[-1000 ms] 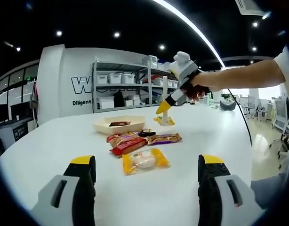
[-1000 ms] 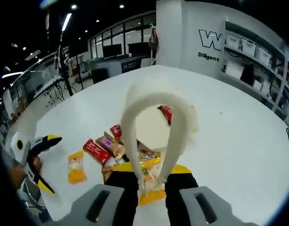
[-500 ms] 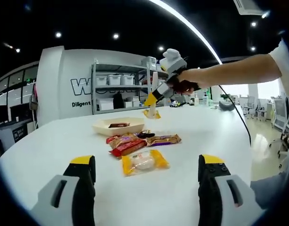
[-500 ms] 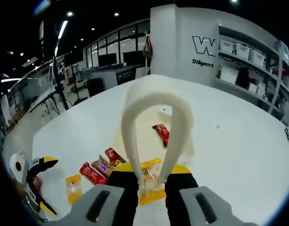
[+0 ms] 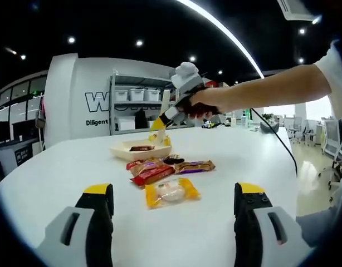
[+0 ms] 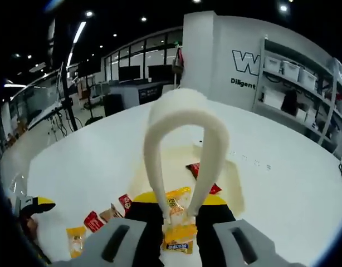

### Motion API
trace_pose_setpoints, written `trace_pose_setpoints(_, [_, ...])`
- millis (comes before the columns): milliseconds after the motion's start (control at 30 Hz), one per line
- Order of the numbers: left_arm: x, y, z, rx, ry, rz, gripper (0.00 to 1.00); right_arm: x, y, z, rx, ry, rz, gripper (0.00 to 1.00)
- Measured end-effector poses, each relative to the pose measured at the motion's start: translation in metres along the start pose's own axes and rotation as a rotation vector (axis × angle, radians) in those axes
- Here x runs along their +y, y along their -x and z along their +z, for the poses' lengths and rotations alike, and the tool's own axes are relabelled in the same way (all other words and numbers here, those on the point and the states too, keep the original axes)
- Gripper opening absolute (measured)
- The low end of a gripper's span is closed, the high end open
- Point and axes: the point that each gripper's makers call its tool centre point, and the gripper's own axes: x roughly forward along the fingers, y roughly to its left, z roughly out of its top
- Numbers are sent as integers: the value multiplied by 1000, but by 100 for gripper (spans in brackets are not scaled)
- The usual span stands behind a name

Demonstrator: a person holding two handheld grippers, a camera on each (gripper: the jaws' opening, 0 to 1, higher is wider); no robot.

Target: Place the target food into the container with the food tongs after gripping and lifting it, then release it inside without dropping or visibly crushing the food.

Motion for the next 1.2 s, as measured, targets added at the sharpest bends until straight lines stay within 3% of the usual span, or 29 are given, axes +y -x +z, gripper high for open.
trace_pose_setpoints(667, [-2,-1,-1,9,17,-5,87,-30,-32,-21,24,-4,-24,16])
trace_pose_setpoints(1000, [-3,0,-1,15,1,6,84,-47,-33,-22,8,-43,-44,17])
trace_pose_setpoints(1200, [-2,-1,-1,14,-1,5,84,-56,-38,-20,10,-20,-63,18])
